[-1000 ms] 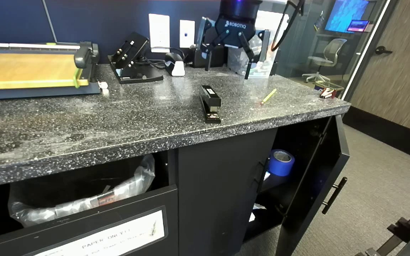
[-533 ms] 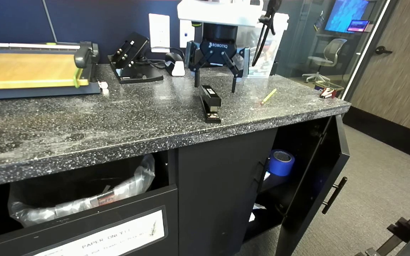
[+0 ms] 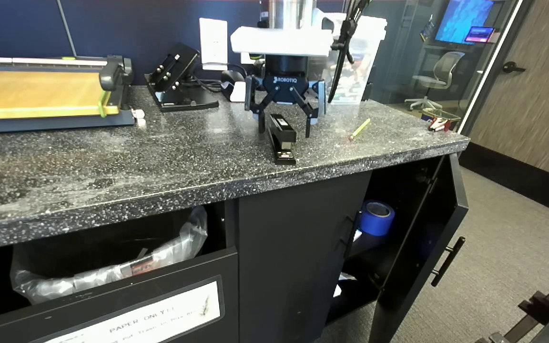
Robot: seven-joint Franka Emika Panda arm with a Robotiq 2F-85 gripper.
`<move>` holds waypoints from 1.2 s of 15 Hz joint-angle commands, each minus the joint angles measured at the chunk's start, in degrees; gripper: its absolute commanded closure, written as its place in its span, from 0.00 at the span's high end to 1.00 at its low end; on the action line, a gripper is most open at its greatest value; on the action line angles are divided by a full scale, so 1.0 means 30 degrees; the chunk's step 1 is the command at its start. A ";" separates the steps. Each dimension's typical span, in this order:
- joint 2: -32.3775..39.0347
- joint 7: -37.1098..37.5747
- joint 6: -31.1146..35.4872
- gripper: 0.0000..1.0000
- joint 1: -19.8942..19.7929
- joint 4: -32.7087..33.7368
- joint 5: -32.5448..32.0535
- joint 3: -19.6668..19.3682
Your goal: Move the stapler to the right
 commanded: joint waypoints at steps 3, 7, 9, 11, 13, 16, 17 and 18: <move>0.2030 -0.0037 -0.1270 0.60 0.0246 0.3481 0.0023 -0.0425; 0.2174 0.0019 -0.1063 0.29 0.0344 0.3819 -0.0222 -0.0264; 0.2101 0.0040 -0.1161 0.18 0.0386 0.3894 -0.0250 -0.0305; 0.1877 -0.0010 -0.1317 0.14 0.0325 0.3981 -0.0238 -0.0316; 0.1529 -0.0043 -0.1695 0.08 0.0106 0.4249 -0.0125 -0.0297; 0.1036 -0.0117 -0.2057 0.08 -0.0515 0.4764 0.0060 -0.0300; 0.0959 -0.0043 -0.1975 0.08 -0.0846 0.4906 0.0122 -0.0321; 0.0943 0.0147 -0.1841 0.08 -0.1208 0.5004 0.0208 -0.0335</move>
